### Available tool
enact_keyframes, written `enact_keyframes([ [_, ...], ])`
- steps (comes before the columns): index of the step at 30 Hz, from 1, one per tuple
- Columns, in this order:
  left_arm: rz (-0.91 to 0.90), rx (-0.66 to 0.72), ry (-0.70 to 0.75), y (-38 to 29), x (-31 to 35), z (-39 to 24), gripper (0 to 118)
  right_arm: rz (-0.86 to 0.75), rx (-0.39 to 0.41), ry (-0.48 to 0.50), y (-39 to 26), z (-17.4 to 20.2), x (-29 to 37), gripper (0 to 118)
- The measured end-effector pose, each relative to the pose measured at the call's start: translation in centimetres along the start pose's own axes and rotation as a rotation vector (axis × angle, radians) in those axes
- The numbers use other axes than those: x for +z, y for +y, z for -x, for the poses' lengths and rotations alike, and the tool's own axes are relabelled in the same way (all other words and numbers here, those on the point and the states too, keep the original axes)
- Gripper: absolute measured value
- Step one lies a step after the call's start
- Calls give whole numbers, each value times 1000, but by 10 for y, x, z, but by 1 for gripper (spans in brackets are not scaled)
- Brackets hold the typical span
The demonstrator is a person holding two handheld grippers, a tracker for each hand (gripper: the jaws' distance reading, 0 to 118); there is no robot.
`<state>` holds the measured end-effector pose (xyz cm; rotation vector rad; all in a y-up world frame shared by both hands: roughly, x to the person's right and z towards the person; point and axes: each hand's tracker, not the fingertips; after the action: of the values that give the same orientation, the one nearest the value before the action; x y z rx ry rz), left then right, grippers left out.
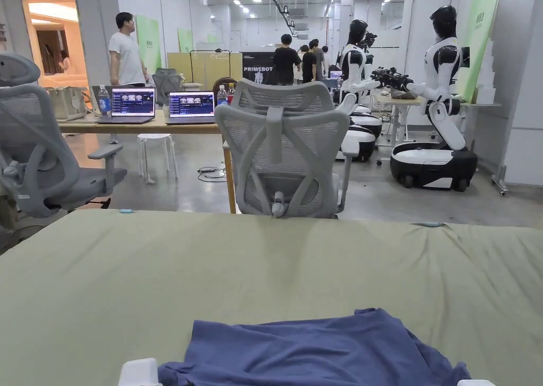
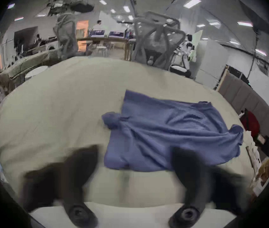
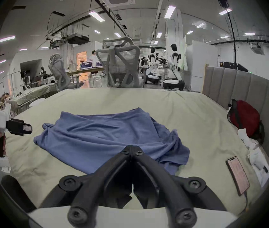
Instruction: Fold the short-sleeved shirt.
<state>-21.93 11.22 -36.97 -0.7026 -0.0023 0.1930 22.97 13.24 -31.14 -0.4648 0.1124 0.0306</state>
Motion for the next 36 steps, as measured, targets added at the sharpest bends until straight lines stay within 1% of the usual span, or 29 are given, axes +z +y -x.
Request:
enact_keyframes([
  [1,11,-14,12,-2,-6,2,118,6,3,-9,-1,-3,-2,0],
  [3,8,-22,6,-4,-16,6,104,16,3,-22,1,-9,2,0],
  [5,79,-29,9,-6,-34,6,102,32,-3,-38,-2,-16,0,0],
  [8,108,-54,40,-10,-61,5,99,57,-20,-55,-8,-29,-3,0],
  [9,118,-63,43,-11,-68,6,93,68,-22,-64,-9,-33,-4,0],
  [10,139,-77,47,-11,-77,7,77,81,-26,-77,-15,-47,-12,0],
  [11,189,-100,57,-12,-84,8,71,95,-31,-93,-17,-55,-15,0],
  [12,184,-126,79,-10,-87,7,70,111,-38,-107,-18,-62,-19,0],
  [13,177,-113,63,-5,-84,7,55,124,-48,-111,-19,-68,-22,0],
  [14,177,-111,64,-1,-80,6,28,133,-59,-115,-14,-69,-18,0],
  [15,154,-119,59,4,-73,6,6,146,-71,-111,-13,-73,-20,0],
  [16,110,-116,21,6,-61,1,6,159,-97,-89,-14,-78,-26,10],
  [17,105,-91,22,9,-55,-2,6,169,-125,-55,-15,-81,-32,34],
  [19,100,-122,20,13,-49,-7,6,185,-143,-34,-14,-84,-42,115],
  [20,94,-136,21,13,-42,-14,6,216,-146,-30,-16,-84,-50,118],
  [21,93,-139,19,14,-39,-15,6,236,-142,-34,-19,-83,-57,110],
  [22,91,-135,17,14,-37,-15,6,207,-130,-39,-17,-81,-61,108],
  [23,86,-126,11,15,-36,-13,6,231,-122,-61,-17,-80,-70,108],
  [24,87,-118,6,15,-38,-10,6,275,-115,-63,-19,-80,-79,103],
  [25,89,-115,5,15,-38,-9,6,309,-115,-62,-22,-81,-86,103],
  [26,93,-114,6,14,-39,-8,6,323,-120,-44,-34,-88,-87,99],
  [27,97,-113,7,13,-39,-6,6,325,-121,-33,-36,-90,-89,84],
  [28,102,-111,2,12,-40,-4,6,326,-126,-18,-36,-92,-90,35],
  [29,111,-110,-5,11,-39,-3,6,317,-126,-27,-36,-91,-88,4],
  [30,115,-115,-8,11,-36,-3,6,295,-122,-28,-33,-93,-74,5],
  [31,111,-120,-10,11,-30,-2,6,287,-136,8,-29,-96,-66,5],
  [32,106,-121,-19,11,-24,-2,6,281,-136,17,-23,-98,-58,5],
  [34,80,-113,-48,14,-5,0,6,217,-85,-23,-9,-100,-30,5],
  [36,59,-110,-68,16,20,-3,6,210,-108,-4,4,-106,-2,5],
])
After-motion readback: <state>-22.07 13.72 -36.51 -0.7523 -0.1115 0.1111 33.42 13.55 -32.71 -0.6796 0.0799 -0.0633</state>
